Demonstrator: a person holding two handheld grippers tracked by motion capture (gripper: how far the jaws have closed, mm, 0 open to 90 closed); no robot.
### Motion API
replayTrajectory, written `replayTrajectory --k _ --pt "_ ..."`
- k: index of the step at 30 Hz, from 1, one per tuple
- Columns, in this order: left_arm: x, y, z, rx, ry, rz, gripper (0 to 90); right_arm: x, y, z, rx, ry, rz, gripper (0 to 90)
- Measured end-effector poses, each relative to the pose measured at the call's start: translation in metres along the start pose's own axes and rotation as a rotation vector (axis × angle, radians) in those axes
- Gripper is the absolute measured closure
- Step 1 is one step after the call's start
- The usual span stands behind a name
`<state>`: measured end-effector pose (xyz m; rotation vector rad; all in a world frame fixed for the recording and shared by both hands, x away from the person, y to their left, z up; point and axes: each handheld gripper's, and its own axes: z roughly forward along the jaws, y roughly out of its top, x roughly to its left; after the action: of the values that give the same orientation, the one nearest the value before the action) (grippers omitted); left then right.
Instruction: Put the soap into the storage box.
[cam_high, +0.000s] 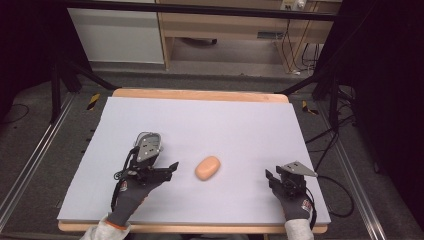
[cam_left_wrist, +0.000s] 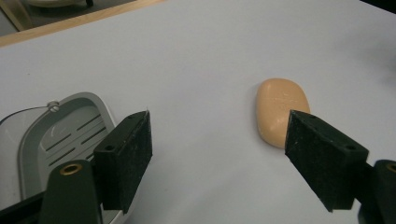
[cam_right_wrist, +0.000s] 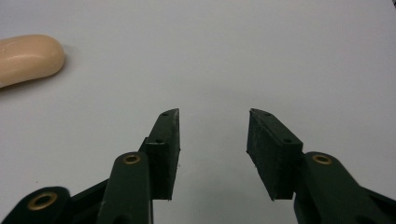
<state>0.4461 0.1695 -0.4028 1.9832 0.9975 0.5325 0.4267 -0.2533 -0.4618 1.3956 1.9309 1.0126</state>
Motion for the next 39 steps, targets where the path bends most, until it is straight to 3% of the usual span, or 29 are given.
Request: replayTrajectory --k 16,33,39 --pt "-0.023 0.016 0.026 0.038 -0.036 0.047 22.2 -0.004 0.002 -0.001 0.007 0.010 -0.002 67.8" --pt "-0.048 0.027 0.058 0.100 -0.053 0.094 22.1 -0.004 0.001 0.001 0.012 0.002 -0.007 63.6" --pt "-0.051 0.028 0.069 0.125 -0.060 0.090 22.1 -0.004 0.001 0.001 0.014 0.002 -0.008 61.5"
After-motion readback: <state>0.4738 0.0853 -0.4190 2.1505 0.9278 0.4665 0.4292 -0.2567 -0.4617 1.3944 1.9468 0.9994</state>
